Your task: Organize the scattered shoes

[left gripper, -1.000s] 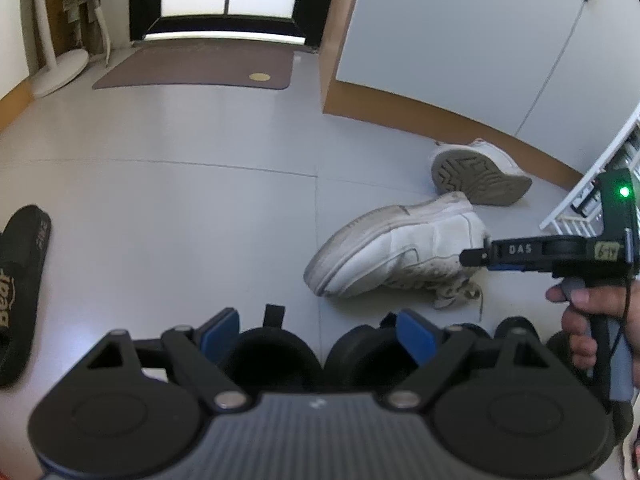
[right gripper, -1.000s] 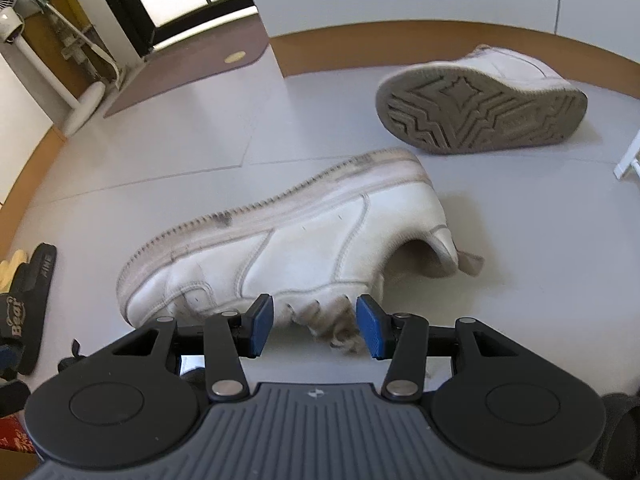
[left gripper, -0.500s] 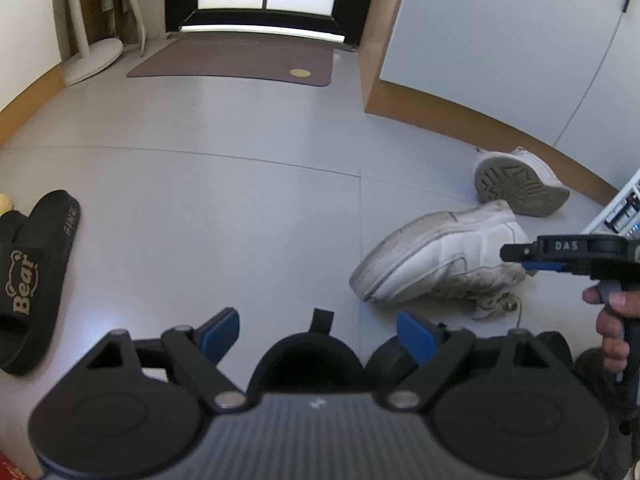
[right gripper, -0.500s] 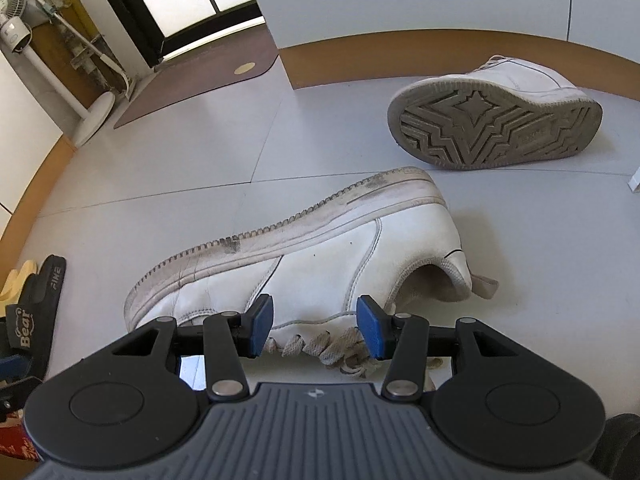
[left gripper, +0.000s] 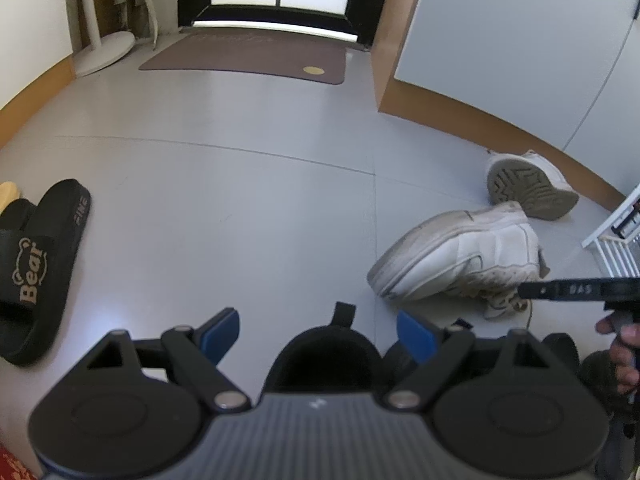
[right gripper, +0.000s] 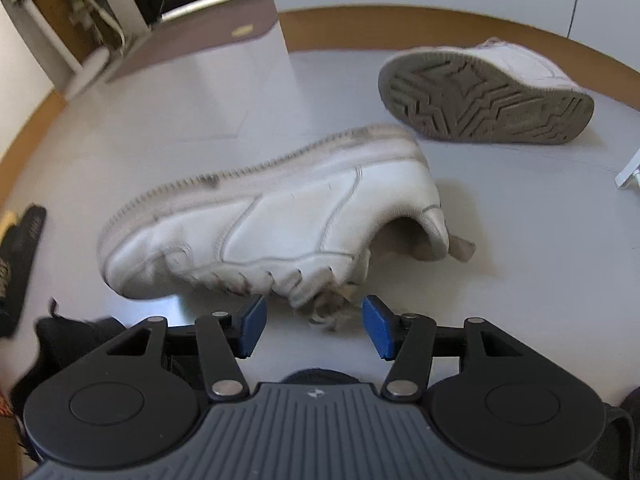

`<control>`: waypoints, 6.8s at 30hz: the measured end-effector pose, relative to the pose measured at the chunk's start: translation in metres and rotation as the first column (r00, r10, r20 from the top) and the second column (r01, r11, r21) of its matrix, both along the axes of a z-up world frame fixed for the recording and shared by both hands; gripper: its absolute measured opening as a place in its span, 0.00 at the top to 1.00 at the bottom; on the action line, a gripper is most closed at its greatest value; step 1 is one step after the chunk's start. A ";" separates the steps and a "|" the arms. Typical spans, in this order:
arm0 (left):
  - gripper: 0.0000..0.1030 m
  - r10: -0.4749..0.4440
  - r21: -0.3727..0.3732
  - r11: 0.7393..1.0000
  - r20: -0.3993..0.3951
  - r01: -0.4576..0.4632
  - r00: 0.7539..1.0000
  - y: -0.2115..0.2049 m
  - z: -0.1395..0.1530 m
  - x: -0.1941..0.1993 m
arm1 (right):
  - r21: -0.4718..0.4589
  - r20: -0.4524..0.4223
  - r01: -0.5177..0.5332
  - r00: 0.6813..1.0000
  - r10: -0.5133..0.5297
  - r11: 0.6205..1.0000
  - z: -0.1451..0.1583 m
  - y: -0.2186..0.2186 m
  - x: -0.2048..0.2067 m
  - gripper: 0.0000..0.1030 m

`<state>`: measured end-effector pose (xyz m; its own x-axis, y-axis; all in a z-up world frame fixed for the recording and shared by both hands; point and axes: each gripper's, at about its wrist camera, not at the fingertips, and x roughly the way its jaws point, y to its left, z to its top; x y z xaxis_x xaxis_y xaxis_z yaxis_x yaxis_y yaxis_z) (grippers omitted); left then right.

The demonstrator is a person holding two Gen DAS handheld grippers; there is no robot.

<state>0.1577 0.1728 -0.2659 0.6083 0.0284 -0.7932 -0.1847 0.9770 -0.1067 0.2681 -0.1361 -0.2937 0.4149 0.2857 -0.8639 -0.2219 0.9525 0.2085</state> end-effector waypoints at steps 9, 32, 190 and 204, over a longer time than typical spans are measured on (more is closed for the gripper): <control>0.15 -0.004 -0.008 1.000 -0.019 0.004 1.000 0.003 -0.004 -0.002 | 0.155 -0.051 0.032 0.998 -0.024 0.987 -0.020 -0.006 0.010 0.61; 0.15 -0.015 -0.007 1.000 -0.024 0.015 1.000 -0.002 -0.006 -0.002 | 0.131 0.212 -0.063 0.977 0.034 0.989 0.033 -0.021 0.003 0.99; 0.12 -0.080 -0.081 0.993 0.025 0.081 0.997 -0.040 0.018 0.008 | 0.000 0.044 0.090 0.995 -0.090 0.996 0.132 -0.019 -0.023 0.09; 0.12 -0.191 -0.060 0.979 0.053 0.194 0.980 -0.084 0.046 0.003 | 0.150 0.153 0.168 0.970 -0.191 0.974 0.138 -0.076 -0.120 0.09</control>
